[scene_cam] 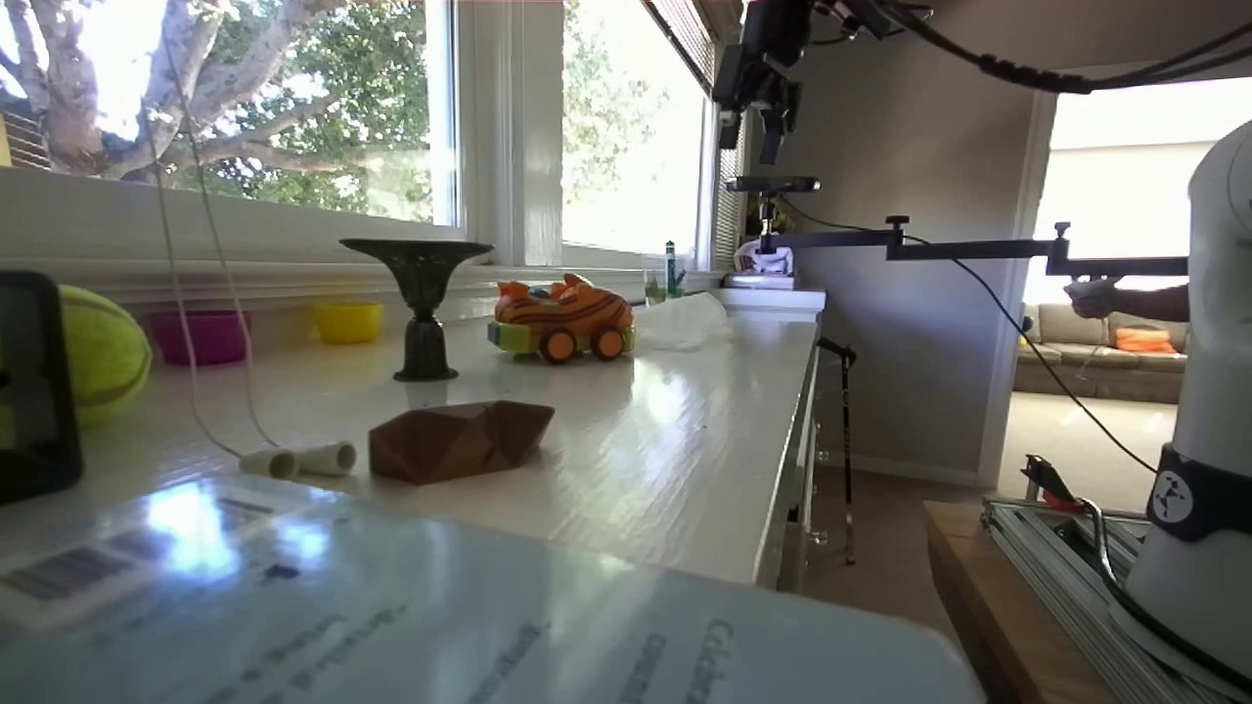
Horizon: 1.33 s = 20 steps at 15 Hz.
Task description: Pick up the marker from the cup and put it on the counter
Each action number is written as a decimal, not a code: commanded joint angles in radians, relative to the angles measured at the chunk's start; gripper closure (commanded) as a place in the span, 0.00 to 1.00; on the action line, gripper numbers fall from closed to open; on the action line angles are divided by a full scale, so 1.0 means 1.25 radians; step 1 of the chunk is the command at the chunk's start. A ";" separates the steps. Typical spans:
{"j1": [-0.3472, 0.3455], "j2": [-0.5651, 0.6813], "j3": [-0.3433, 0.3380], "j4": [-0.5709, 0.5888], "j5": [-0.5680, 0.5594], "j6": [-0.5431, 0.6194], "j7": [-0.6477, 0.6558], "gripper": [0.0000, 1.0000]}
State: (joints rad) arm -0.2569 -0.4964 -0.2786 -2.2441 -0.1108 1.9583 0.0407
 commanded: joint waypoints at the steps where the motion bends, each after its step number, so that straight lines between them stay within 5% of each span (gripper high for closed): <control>1: -0.039 0.156 -0.015 0.134 0.010 0.079 0.079 0.00; 8: -0.088 0.353 -0.021 0.259 -0.021 0.215 0.326 0.00; 13: -0.079 0.441 -0.031 0.303 -0.073 0.226 0.545 0.01; 17: -0.065 0.480 -0.041 0.318 -0.104 0.213 0.643 0.26; 18: -0.061 0.486 -0.043 0.319 -0.105 0.211 0.658 0.44; 20: -0.054 0.495 -0.045 0.321 -0.111 0.208 0.682 0.51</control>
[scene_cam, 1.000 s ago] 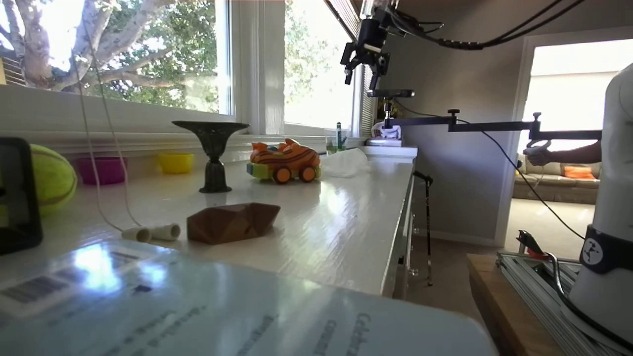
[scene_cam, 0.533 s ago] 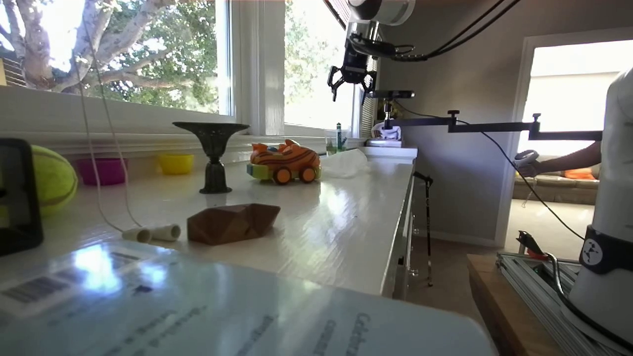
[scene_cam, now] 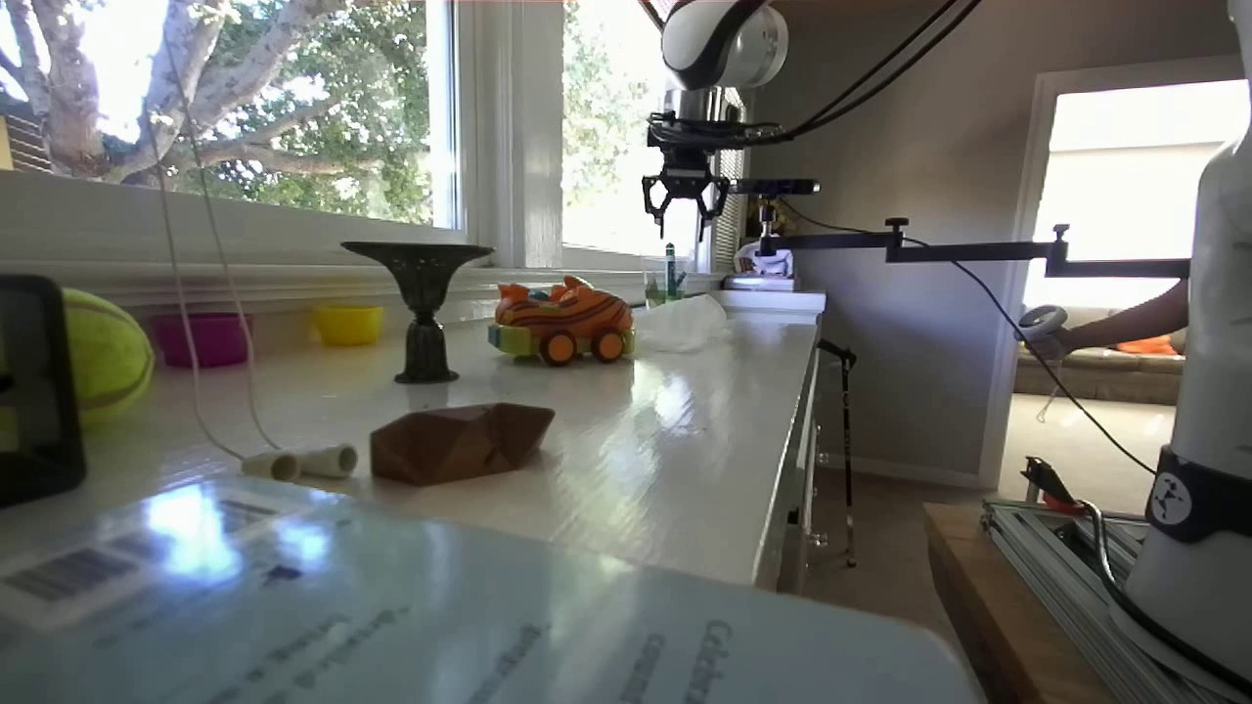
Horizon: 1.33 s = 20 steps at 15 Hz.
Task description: Pick up the marker from the cup and put it on the counter
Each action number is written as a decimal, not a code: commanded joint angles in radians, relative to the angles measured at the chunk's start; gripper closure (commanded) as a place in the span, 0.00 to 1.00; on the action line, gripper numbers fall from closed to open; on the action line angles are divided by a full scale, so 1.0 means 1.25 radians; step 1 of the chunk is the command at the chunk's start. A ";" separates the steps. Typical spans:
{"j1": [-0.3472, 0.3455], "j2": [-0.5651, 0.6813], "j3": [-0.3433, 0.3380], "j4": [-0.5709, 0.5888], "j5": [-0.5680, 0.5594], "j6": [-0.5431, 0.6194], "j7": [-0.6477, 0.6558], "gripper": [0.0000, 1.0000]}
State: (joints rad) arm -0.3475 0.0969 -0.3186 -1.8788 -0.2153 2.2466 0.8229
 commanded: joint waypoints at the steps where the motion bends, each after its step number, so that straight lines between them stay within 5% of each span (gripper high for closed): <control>1: 0.020 0.022 -0.014 0.029 -0.029 -0.024 0.065 0.52; 7: 0.035 0.033 -0.012 0.050 -0.022 -0.030 0.091 0.57; 10: 0.043 0.035 -0.011 0.050 -0.024 -0.033 0.094 0.33; 11: 0.045 0.035 -0.011 0.050 -0.024 -0.034 0.094 0.44; 14: 0.048 0.036 -0.012 0.048 -0.024 -0.036 0.096 0.55; 15: 0.049 0.036 -0.012 0.047 -0.025 -0.037 0.096 0.73; 16: 0.049 0.036 -0.013 0.046 -0.026 -0.037 0.096 0.80; 19: 0.048 0.037 -0.015 0.044 -0.027 -0.040 0.097 0.88; 20: 0.048 0.037 -0.016 0.045 -0.027 -0.039 0.097 0.97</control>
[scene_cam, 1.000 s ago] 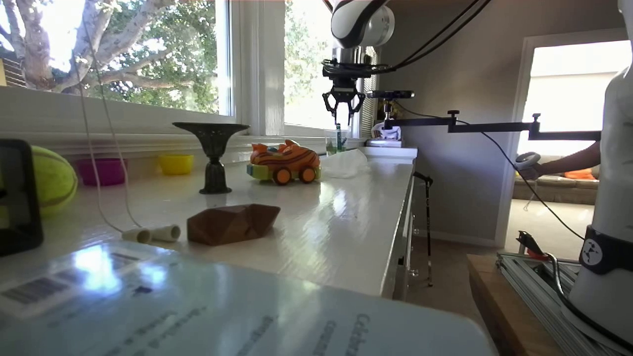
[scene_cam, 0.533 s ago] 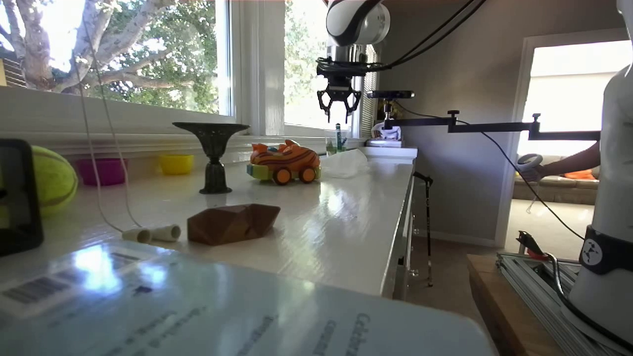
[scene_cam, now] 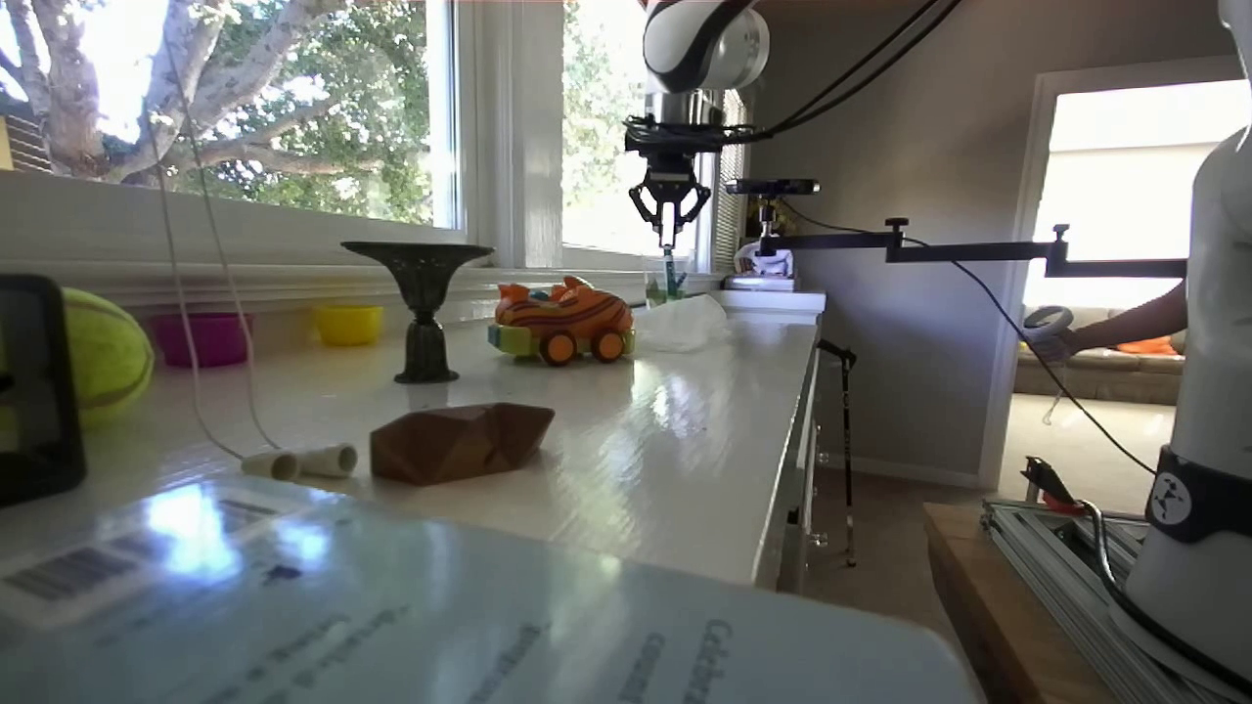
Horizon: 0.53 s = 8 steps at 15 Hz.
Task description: Pick up the marker from the cup and put it on the counter
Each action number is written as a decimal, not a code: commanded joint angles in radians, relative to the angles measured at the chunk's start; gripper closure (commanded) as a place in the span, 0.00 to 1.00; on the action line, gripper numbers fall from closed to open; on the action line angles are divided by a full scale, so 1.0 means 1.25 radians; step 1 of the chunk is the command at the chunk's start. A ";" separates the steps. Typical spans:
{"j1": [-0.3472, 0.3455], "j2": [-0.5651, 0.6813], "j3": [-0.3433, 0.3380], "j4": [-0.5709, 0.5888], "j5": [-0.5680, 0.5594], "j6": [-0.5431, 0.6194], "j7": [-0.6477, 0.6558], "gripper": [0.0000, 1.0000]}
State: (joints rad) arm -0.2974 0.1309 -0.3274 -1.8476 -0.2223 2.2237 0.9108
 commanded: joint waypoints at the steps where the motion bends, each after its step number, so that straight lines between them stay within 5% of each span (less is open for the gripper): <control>1: 0.008 0.009 -0.009 0.020 -0.021 -0.021 0.027 0.95; 8: 0.032 -0.026 0.009 0.085 -0.014 -0.097 0.009 0.96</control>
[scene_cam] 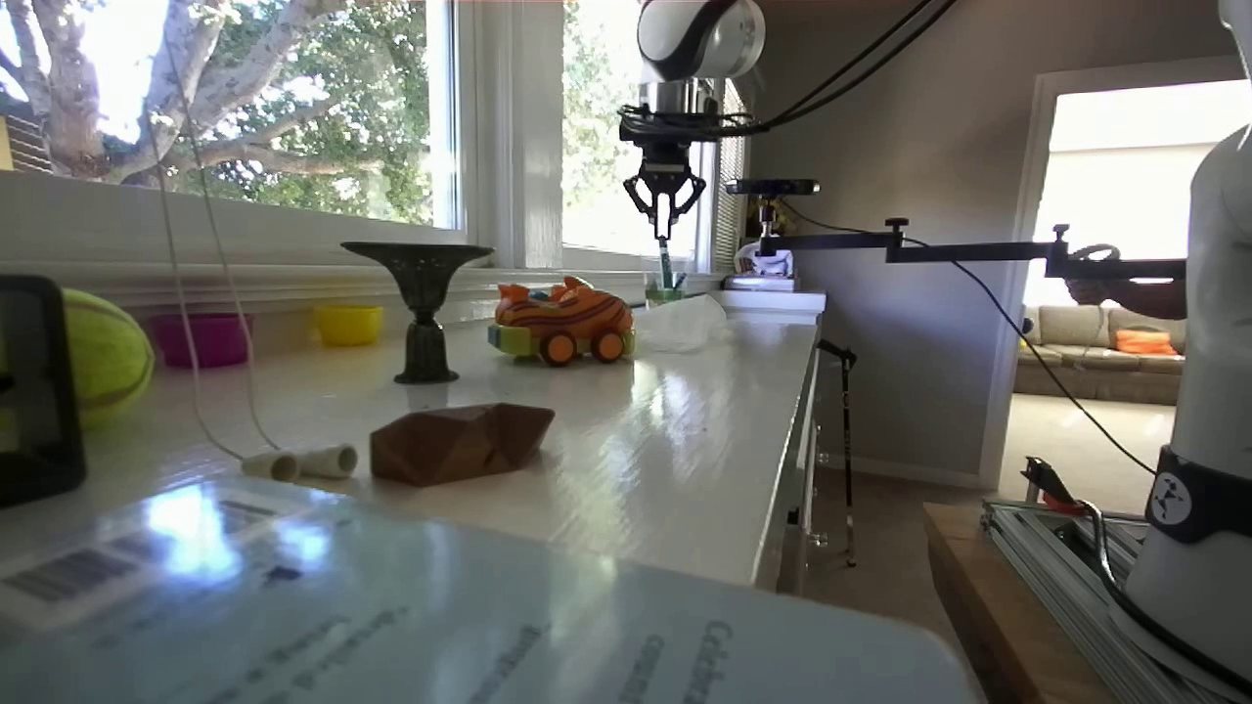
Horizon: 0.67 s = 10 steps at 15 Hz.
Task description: Pick up the marker from the cup and put it on the counter
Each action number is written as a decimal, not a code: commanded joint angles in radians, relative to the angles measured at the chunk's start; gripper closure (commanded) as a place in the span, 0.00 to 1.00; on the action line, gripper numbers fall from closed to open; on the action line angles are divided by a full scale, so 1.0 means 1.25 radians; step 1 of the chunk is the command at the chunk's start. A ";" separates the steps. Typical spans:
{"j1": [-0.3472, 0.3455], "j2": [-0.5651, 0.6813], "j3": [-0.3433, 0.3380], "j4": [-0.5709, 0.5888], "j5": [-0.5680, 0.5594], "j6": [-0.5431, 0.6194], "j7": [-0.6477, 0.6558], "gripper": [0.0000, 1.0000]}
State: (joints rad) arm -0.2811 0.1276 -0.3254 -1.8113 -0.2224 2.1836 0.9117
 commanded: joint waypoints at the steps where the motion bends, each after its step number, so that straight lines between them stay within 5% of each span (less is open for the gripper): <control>1: 0.025 -0.032 0.012 0.078 -0.015 -0.081 0.004 0.96; 5: 0.043 -0.060 0.037 0.176 -0.004 -0.113 -0.032 0.96; 10: 0.044 -0.075 0.066 0.248 0.220 -0.283 -0.119 0.96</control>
State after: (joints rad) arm -0.2206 0.0301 -0.2520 -1.5547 -0.0795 1.9548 0.8222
